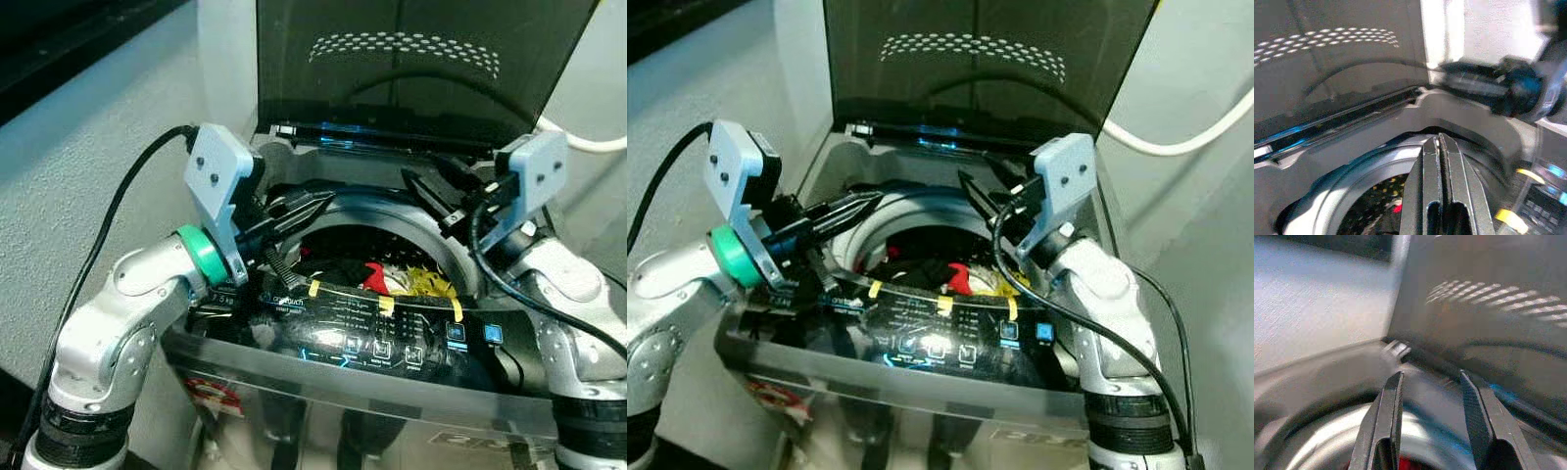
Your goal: Clothes washing
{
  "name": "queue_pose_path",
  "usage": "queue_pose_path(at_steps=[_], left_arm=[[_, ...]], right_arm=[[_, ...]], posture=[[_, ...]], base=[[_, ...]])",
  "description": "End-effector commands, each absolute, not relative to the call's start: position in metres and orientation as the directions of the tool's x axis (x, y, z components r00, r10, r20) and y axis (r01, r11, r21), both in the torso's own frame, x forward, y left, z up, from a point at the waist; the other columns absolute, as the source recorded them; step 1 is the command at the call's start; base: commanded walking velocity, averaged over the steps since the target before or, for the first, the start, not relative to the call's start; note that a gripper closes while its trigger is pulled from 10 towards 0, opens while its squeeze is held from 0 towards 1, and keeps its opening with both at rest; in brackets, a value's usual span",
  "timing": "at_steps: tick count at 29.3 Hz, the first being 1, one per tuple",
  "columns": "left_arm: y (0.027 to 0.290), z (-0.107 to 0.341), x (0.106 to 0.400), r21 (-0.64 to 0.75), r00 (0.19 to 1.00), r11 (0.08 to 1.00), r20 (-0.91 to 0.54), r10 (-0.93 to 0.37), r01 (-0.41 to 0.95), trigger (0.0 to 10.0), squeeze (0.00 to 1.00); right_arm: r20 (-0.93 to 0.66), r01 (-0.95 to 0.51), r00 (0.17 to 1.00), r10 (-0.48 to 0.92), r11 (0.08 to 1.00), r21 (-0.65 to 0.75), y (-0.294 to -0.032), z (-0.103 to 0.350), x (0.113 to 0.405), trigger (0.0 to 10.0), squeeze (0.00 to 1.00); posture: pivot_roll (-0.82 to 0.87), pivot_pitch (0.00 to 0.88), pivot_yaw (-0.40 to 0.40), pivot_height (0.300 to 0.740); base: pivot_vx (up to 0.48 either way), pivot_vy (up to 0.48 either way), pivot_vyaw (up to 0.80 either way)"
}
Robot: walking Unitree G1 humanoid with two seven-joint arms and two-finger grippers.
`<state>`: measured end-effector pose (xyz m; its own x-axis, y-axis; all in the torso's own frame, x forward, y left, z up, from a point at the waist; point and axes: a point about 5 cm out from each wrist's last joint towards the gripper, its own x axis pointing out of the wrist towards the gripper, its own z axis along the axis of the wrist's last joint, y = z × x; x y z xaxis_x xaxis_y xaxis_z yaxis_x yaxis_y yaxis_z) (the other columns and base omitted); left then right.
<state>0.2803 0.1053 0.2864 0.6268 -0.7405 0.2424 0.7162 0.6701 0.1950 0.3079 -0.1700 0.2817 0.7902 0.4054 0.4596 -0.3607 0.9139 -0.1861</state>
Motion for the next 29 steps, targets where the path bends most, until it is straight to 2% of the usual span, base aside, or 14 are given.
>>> queue_pose_path(at_steps=[1,3,8,9,10,11,12,14,15,17,20,25,26,29], left_arm=[[0.105,0.289,0.29,0.191,0.674,0.725,0.271,-0.687,0.661,10.0,0.0],[0.108,0.293,0.3,0.176,0.731,0.794,0.313,-0.606,0.582,10.0,0.0],[0.112,0.301,0.307,0.142,0.77,0.848,0.361,-0.525,0.511,10.0,0.0],[0.11,0.306,0.308,0.19,0.754,0.841,0.376,-0.538,0.506,10.0,0.0],[0.102,0.319,0.308,0.289,0.698,0.804,0.4,-0.594,0.519,10.0,0.0],[0.102,0.319,0.308,0.289,0.698,0.804,0.4,-0.594,0.519,10.0,0.0],[0.096,0.327,0.307,0.365,0.653,0.769,0.406,-0.639,0.525,10.0,0.0],[0.094,0.341,0.307,0.427,0.612,0.738,0.414,-0.674,0.523,10.0,0.0],[0.094,0.341,0.307,0.427,0.612,0.738,0.414,-0.674,0.523,10.0,0.0],[0.111,0.365,0.301,0.549,0.566,0.67,0.379,-0.732,0.499,10.0,0.0],[0.127,0.371,0.293,0.607,0.568,0.63,0.329,-0.754,0.485,10.0,0.0],[0.135,0.355,0.285,0.607,0.6,0.621,0.277,-0.75,0.496,10.0,0.0],[0.131,0.337,0.284,0.566,0.634,0.652,0.271,-0.725,0.504,10.0,0.0],[0.123,0.321,0.285,0.516,0.659,0.692,0.287,-0.695,0.505,10.0,0.0]], right_arm=[[0.561,-0.235,0.777,0.285,0.959,-0.161,-0.168,0.294,0.305,10.0,0.0],[0.606,-0.091,0.77,0.199,0.975,-0.203,-0.155,0.294,0.306,10.0,0.0],[0.602,-0.092,0.77,0.21,0.971,-0.221,-0.14,0.284,0.302,10.0,0.0],[0.592,-0.115,0.774,0.224,0.969,-0.216,-0.133,0.28,0.3,10.0,0.0],[0.582,-0.142,0.778,0.237,0.968,-0.206,-0.126,0.276,0.3,10.0,0.0],[0.582,-0.142,0.778,0.237,0.968,-0.206,-0.126,0.276,0.3,10.0,0.0],[0.576,-0.158,0.78,0.245,0.967,-0.198,-0.122,0.275,0.301,10.0,0.0],[0.573,-0.173,0.78,0.252,0.966,-0.19,-0.118,0.275,0.301,10.0,0.0],[0.573,-0.173,0.78,0.252,0.966,-0.19,-0.118,0.275,0.301,10.0,0.0],[0.566,-0.182,0.778,0.272,0.96,-0.213,-0.122,0.273,0.297,10.0,0.0],[0.563,-0.141,0.789,0.247,0.964,-0.226,-0.13,0.268,0.293,10.0,0.0],[0.553,-0.084,0.81,0.196,0.972,-0.221,-0.139,0.261,0.289,10.0,0.0],[0.549,-0.055,0.819,0.169,0.975,-0.217,-0.141,0.257,0.288,10.0,0.0],[0.552,-0.032,0.821,0.145,0.977,-0.21,-0.141,0.256,0.288,10.0,0.0]], posture=[[0.12,0.036,0.072,0.74],[0.12,0.036,0.072,0.74],[0.13,0.026,0.064,0.74],[0.14,0.029,0.06,0.74],[0.16,0.04,0.047,0.74],[0.16,0.04,0.047,0.74],[0.16,0.044,0.042,0.74],[0.16,0.046,0.044,0.74],[0.16,0.046,0.044,0.74],[0.16,0.046,0.061,0.74],[0.16,0.049,0.073,0.74],[0.16,0.051,0.077,0.74],[0.16,0.052,0.08,0.74],[0.16,0.052,0.08,0.74]], base=[[0.0,0.0,0.0],[0.0,0.0,0.0],[0.0,0.0,0.0],[0.0,0.0,0.0],[0.0,0.0,0.0],[0.0,0.0,0.0],[0.0,0.0,0.0],[0.0,0.0,0.0],[0.0,0.0,0.0],[0.0,0.0,0.0],[0.0,0.0,0.0],[0.0,0.0,0.0],[0.0,0.0,0.0],[0.0,0.0,0.0]])
